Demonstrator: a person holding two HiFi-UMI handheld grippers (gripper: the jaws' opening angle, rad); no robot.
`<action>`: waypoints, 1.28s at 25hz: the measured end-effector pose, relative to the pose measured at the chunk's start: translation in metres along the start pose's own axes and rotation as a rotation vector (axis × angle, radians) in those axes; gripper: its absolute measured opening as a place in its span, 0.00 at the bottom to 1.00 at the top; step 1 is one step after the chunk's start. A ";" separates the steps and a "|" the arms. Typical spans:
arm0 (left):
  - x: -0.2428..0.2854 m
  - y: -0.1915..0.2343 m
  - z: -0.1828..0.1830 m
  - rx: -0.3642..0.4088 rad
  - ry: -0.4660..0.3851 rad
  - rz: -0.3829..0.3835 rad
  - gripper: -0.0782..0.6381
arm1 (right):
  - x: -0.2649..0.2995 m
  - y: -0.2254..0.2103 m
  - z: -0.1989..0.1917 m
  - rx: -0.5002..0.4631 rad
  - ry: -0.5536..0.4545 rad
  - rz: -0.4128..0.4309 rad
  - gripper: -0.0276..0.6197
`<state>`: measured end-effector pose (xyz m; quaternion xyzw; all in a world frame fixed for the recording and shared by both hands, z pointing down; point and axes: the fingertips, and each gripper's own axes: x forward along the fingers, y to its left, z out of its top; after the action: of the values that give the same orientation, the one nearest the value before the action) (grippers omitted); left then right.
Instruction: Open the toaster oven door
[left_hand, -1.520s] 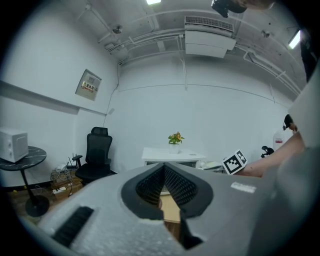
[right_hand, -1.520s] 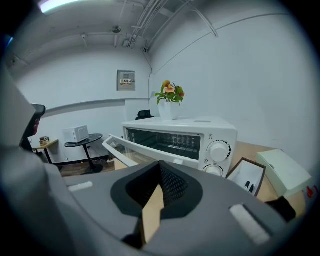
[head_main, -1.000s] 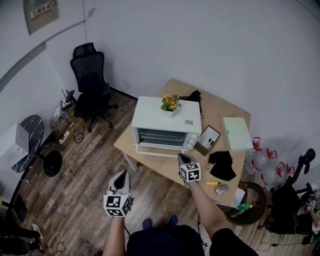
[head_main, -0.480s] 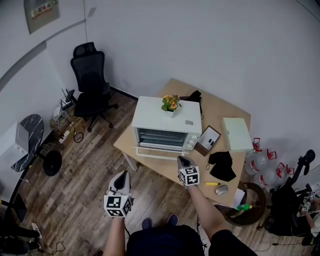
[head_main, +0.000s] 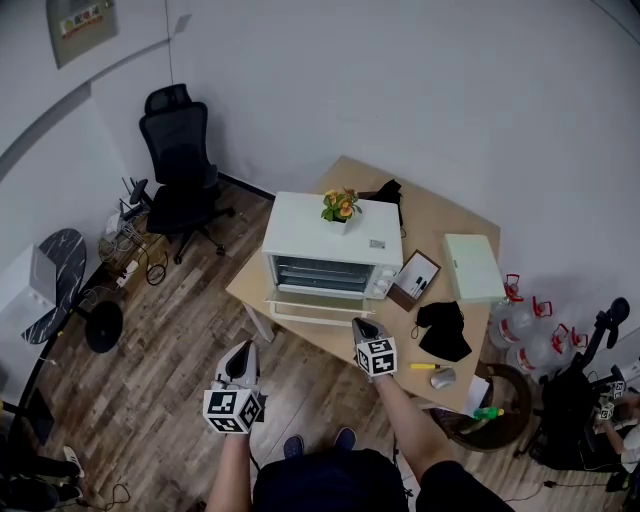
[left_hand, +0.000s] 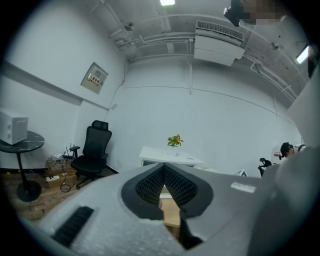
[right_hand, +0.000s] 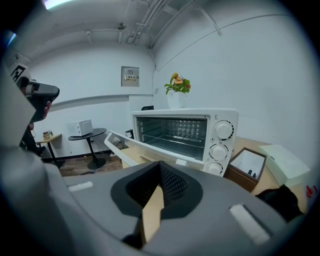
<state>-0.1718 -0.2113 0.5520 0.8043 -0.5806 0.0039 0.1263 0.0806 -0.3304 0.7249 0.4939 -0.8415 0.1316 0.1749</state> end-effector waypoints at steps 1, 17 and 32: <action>0.000 0.001 -0.001 -0.004 0.003 0.004 0.10 | 0.000 0.001 -0.003 -0.011 0.007 -0.001 0.06; -0.003 -0.003 -0.002 0.099 0.016 0.018 0.10 | -0.003 0.009 -0.019 -0.020 0.020 -0.001 0.06; -0.003 -0.004 -0.002 0.105 0.019 0.015 0.10 | -0.002 0.014 -0.040 -0.017 0.047 0.002 0.06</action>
<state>-0.1688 -0.2073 0.5528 0.8054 -0.5844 0.0433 0.0893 0.0761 -0.3060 0.7596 0.4885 -0.8386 0.1364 0.1987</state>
